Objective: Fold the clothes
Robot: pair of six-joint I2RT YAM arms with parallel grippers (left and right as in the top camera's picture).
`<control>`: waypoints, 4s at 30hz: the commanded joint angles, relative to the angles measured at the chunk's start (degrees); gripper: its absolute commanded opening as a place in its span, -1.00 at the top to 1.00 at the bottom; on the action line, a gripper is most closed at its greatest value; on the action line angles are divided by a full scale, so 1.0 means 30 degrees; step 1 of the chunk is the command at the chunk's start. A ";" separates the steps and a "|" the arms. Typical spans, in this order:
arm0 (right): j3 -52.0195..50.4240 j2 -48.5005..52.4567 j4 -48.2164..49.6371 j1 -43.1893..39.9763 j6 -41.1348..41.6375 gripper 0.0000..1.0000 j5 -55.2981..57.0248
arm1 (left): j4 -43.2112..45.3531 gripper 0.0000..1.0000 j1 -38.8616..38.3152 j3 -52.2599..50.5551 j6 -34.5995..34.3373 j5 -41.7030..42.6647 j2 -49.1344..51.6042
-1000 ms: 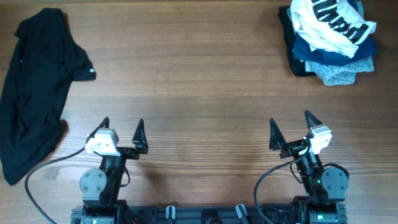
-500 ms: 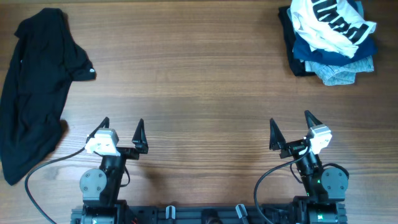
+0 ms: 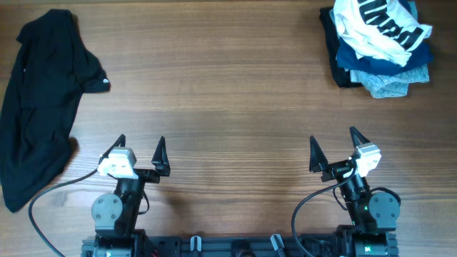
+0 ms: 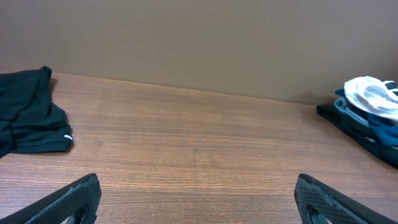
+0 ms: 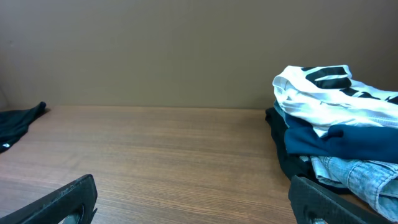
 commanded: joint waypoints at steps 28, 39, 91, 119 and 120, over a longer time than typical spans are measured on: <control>-0.0051 -0.0168 0.0080 0.0029 -0.0044 -0.99 -0.0102 | -0.0146 -1.00 -0.0131 -0.0073 -0.0240 -0.0175 -0.0138; -0.0051 -0.0168 0.0080 0.0029 -0.0044 -0.99 -0.0102 | -0.0146 -1.00 -0.0131 -0.0073 -0.0240 -0.0182 -0.0138; 0.0823 0.0175 0.3104 0.0029 -0.0750 -0.99 -0.0393 | 0.1202 -1.00 -0.0131 0.1574 -0.0328 0.0044 -0.0138; 2.0815 2.3948 -0.3927 0.0029 -0.2025 -0.99 -0.5552 | -0.9952 -1.00 -0.0109 1.9445 -0.0896 0.0627 1.9067; 2.1449 2.4560 -0.4568 0.0029 -0.2047 -0.99 -0.5552 | -1.0440 -1.00 -0.0109 2.0108 -0.0889 0.0714 1.9955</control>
